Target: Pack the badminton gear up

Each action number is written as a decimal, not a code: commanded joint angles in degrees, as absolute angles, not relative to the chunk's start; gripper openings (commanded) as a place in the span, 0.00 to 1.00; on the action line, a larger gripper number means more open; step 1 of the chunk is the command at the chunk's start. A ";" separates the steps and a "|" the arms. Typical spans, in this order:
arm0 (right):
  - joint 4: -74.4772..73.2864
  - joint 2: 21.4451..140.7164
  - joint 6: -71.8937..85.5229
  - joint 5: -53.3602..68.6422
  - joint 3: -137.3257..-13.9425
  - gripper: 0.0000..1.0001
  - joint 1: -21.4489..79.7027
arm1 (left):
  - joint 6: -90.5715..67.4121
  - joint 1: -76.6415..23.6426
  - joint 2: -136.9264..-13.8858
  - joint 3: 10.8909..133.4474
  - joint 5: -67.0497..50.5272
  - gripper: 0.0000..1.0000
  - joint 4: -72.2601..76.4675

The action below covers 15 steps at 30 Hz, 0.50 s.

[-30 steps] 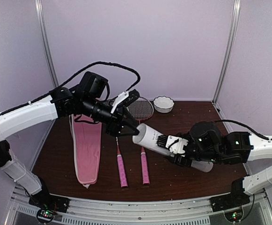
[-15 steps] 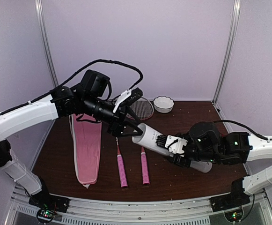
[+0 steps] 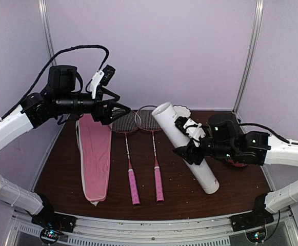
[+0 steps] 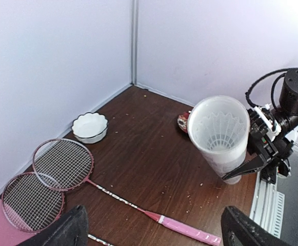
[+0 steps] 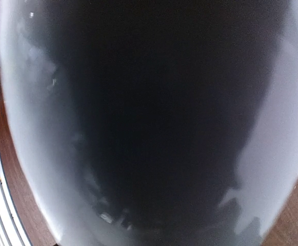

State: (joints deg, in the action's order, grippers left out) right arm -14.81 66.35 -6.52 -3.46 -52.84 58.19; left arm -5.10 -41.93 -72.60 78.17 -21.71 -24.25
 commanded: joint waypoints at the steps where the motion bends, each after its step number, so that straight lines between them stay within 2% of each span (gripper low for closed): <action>1: -15.82 69.20 5.49 3.06 -56.04 0.22 51.01 | -8.86 -40.61 -72.17 76.02 -13.02 0.95 -21.90; 6: -20.95 75.31 13.95 8.03 -59.30 0.23 40.84 | -11.79 -39.73 -71.54 73.19 -7.85 0.98 -21.29; 15: -29.91 91.78 17.79 16.80 -68.38 0.35 25.63 | -13.43 -39.11 -70.50 68.85 -11.09 0.98 -18.10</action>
